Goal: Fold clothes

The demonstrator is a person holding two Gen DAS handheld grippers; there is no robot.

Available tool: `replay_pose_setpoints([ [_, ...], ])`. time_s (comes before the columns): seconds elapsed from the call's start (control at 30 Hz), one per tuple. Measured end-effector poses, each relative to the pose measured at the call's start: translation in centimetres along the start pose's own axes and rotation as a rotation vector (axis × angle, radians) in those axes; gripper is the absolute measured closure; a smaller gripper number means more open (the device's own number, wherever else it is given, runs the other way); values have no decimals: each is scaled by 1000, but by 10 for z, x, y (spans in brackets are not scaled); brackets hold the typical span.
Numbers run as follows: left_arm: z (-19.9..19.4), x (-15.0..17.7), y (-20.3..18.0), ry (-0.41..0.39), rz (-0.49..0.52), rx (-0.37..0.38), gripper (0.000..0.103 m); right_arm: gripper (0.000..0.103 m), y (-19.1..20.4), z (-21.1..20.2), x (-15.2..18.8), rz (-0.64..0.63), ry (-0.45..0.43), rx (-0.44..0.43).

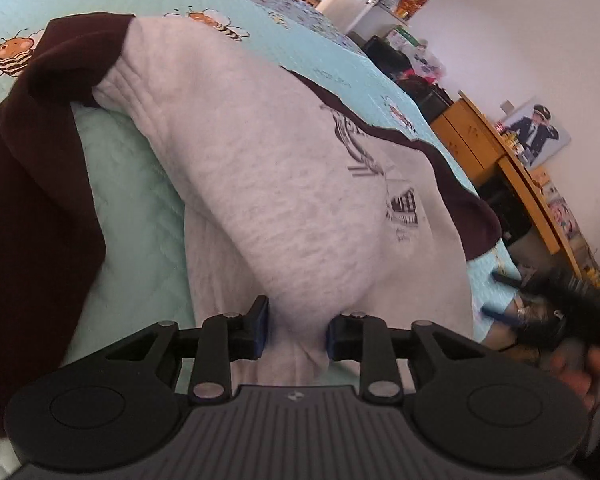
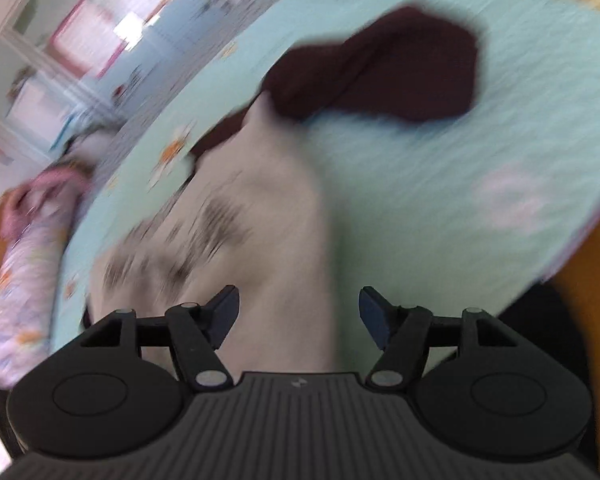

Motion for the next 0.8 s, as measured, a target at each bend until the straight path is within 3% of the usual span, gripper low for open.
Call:
replay_pose_setpoints([
  [0.03, -4, -1, 1, -4, 1, 4, 71, 35, -2, -9, -7, -2, -43, -3],
  [0.23, -20, 2, 16, -22, -40, -27, 64, 30, 50, -2, 5, -179, -34, -160],
  [0.37, -31, 17, 17, -18, -56, -40, 64, 30, 73, 63, 32, -263, 58, -112],
  [0.47, -39, 20, 19, -20, -64, -52, 62, 34, 82, 100, 52, -185, 195, -180],
  [0.53, -43, 21, 24, -24, -84, -65, 58, 41, 103, 100, 71, -251, 229, -250],
  [0.57, -44, 22, 25, -26, -95, -69, 57, 45, 109, 98, 76, -306, 204, -250],
  [0.63, -44, 24, 26, -24, -109, -69, 55, 74, 113, 94, 79, -359, 174, -249],
  [0.7, -46, 28, 25, -22, -109, -67, 55, 83, 106, 91, 75, -340, 181, -254],
  [0.8, -54, 35, 25, -17, -99, -51, 55, 86, 94, 77, 78, -356, 208, -255],
])
Point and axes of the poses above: each gripper's, at about its wrist camera, not at the fingertips, and z roughly the way its jaws point, y to its left, x to its underside, the point moved 4 cm from there along z, roughly the way its jaws point, and after that the axes turned 9 degrees about z, right-handed, at the moved point
